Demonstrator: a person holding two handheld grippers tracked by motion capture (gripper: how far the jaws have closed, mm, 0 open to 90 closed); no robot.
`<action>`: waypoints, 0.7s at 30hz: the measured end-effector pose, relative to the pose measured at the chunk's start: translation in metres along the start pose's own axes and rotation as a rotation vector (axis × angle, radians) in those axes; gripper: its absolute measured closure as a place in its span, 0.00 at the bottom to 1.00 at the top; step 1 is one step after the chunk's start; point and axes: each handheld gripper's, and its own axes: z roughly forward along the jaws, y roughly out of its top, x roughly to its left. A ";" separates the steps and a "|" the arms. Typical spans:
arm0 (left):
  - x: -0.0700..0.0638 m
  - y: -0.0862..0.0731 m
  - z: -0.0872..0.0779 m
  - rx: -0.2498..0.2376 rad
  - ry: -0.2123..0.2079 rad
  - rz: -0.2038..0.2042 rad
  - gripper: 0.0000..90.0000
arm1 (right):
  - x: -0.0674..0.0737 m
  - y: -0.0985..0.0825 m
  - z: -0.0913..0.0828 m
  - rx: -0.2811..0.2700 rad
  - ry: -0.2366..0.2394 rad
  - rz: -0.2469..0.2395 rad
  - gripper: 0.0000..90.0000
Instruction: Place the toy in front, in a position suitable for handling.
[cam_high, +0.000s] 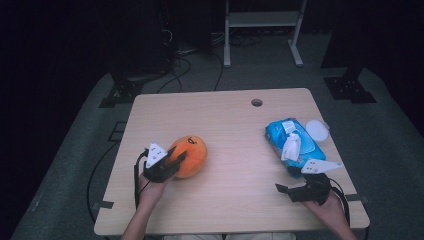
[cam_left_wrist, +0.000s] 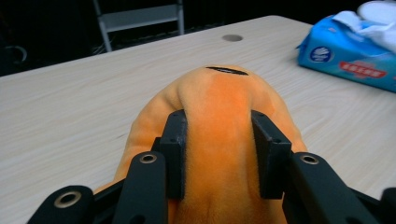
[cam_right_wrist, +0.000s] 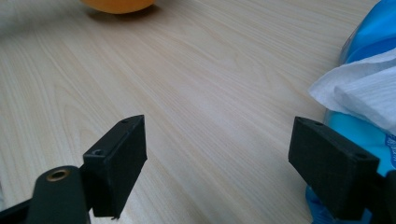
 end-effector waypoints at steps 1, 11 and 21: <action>-0.003 0.003 0.001 -0.004 -0.017 0.002 0.70 | 0.000 0.000 0.000 0.000 -0.001 0.000 0.20; -0.046 0.013 0.012 -0.024 -0.177 0.065 0.70 | -0.003 0.001 -0.007 -0.026 -0.013 0.014 0.20; -0.069 0.006 0.021 0.013 -0.280 0.123 0.70 | -0.008 0.005 -0.022 -0.085 -0.050 0.017 0.21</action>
